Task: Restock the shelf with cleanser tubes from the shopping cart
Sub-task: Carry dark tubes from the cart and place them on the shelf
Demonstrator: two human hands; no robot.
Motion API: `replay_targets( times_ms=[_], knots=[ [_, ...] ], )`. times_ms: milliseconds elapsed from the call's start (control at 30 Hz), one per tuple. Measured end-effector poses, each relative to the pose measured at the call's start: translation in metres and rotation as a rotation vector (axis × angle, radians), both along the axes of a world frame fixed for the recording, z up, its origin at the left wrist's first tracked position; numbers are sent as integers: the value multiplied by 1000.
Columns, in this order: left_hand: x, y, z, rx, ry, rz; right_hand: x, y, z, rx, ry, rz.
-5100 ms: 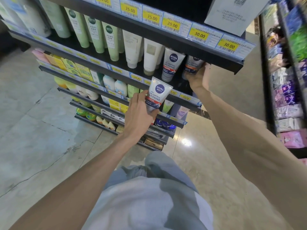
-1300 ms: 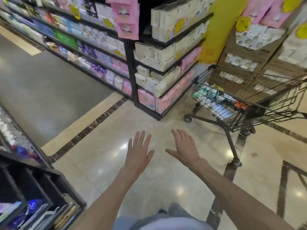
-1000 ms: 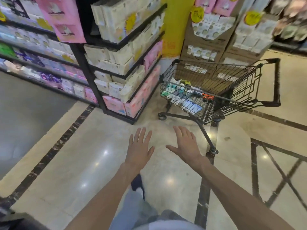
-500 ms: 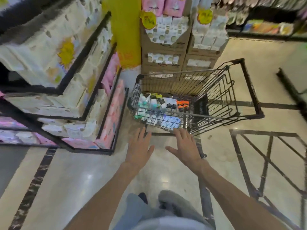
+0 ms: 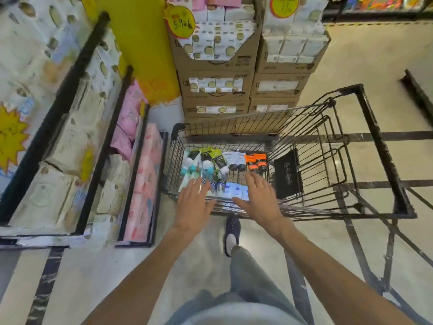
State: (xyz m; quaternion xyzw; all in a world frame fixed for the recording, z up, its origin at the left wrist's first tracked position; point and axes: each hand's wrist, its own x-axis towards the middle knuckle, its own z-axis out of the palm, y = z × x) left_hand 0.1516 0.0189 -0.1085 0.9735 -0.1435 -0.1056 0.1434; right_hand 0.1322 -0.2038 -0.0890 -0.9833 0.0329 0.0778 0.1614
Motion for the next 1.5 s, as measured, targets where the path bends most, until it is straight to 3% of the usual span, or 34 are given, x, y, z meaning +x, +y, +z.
replay_targets(
  times_ms=[267,500,1067,1267,1500],
  knots=[
    [121,-41,-35,124,128,50,127,-44,-36,31,124,65],
    [195,-42,-89,74,226,149,199,-63,-92,59,258,88],
    [331,-8,-308,69,338,426,241,-42,-290,212,393,-12],
    [330,-9,-310,72,230,483,234,-35,-303,221,409,-68],
    [316,-6,-281,-57,397,696,251,-21,-300,187,414,-43]
  ],
)
